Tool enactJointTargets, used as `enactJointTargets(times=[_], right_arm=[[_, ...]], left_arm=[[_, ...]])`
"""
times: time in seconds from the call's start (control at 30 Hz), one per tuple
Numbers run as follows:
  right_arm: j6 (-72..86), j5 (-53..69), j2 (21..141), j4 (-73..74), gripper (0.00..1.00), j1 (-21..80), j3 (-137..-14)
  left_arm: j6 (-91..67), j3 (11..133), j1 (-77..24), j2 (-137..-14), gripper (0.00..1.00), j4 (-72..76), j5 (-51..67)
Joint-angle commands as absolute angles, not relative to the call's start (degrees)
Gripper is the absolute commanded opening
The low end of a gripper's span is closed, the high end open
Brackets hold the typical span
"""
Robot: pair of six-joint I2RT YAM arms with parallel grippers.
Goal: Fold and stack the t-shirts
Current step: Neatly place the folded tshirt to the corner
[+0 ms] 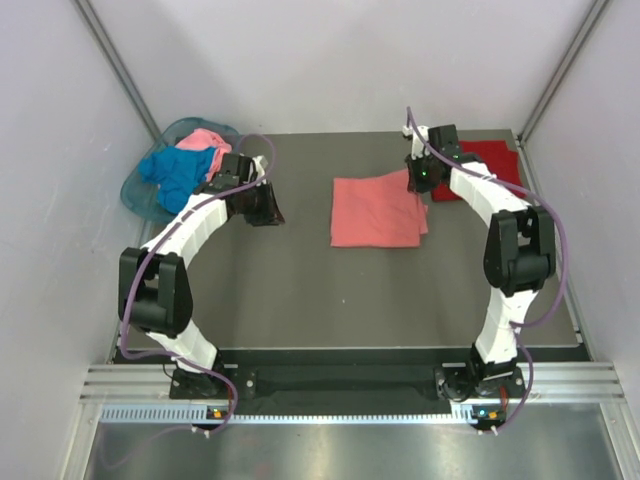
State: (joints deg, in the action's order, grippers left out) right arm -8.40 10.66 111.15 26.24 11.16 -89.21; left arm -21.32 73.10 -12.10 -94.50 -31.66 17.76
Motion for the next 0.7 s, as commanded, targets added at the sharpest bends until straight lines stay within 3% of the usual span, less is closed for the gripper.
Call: enactJointTargets(times=[0.0, 0.67], right_arm=[[-14.7, 6.4, 108.9, 32.3, 0.00, 9.4, -95.9], [-24.2, 1.8, 114.3, 43.6, 0.00, 1.7, -117.9]], left_arm=[[-18.8, 73.4, -11.8, -92.3, 0.27, -33.0, 21.0], [-17.8, 72.4, -11.3, -92.5, 0.27, -32.2, 25.7]])
